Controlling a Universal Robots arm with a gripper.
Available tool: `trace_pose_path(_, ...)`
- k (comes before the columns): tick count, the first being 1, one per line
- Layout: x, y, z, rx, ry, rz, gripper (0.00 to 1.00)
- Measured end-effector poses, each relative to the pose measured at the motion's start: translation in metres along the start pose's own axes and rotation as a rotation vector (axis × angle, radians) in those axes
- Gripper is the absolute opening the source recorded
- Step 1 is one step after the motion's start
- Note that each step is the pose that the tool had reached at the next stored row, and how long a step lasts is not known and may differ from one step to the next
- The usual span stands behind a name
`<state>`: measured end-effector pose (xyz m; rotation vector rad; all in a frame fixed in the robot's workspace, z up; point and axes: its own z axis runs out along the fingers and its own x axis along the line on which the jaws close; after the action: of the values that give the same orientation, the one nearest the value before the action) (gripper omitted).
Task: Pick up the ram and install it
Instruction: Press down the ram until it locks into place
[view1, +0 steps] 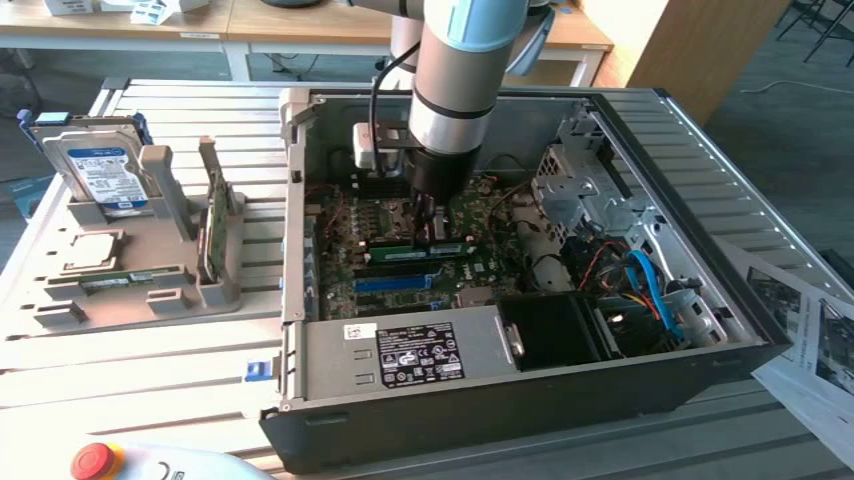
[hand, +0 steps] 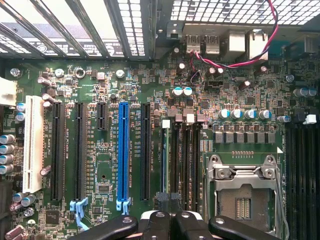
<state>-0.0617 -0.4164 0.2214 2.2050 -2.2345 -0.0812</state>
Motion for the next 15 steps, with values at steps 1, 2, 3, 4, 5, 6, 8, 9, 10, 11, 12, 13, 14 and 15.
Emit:
trace_pose_path(1, 0.000, 0.0000, 0.0000, 0.0000, -0.0001, 0.000, 0.10)
trace_pose_path(2, 0.000, 0.0000, -0.0001, 0.0001, -0.0004, 0.000, 0.10)
trace_pose_path(3, 0.000, 0.0000, -0.0005, 0.0004, -0.0009, 0.000, 0.10)
trace_pose_path(4, 0.000, -0.0001, -0.0010, 0.0008, -0.0014, 0.000, 0.10)
trace_pose_path(5, 0.000, -0.0002, -0.0017, 0.0012, -0.0016, 0.000, 0.10)
trace_pose_path(6, 0.000, -0.0001, -0.0029, 0.0003, -0.0007, 0.000, 0.10)
trace_pose_path(8, 0.000, 0.0000, -0.0052, -0.0001, -0.0005, 0.000, 0.10)
trace_pose_path(9, 0.000, 0.0001, -0.0067, -0.0004, -0.0002, 0.000, 0.10)
trace_pose_path(10, 0.000, 0.0001, -0.0082, -0.0006, -0.0002, 0.000, 0.10)
trace_pose_path(11, 0.000, 0.0002, -0.0097, -0.0006, -0.0002, 0.000, 0.10)
trace_pose_path(12, 0.000, 0.0002, -0.0114, -0.0007, -0.0002, 0.000, 0.10)
trace_pose_path(13, 0.000, 0.0003, -0.0130, -0.0008, -0.0002, 0.000, 0.10)
trace_pose_path(14, -0.001, 0.0004, -0.0145, -0.0009, -0.0002, 0.000, 0.10)
trace_pose_path(15, -0.001, 0.0004, -0.0160, -0.0009, -0.0002, 0.000, 0.10)
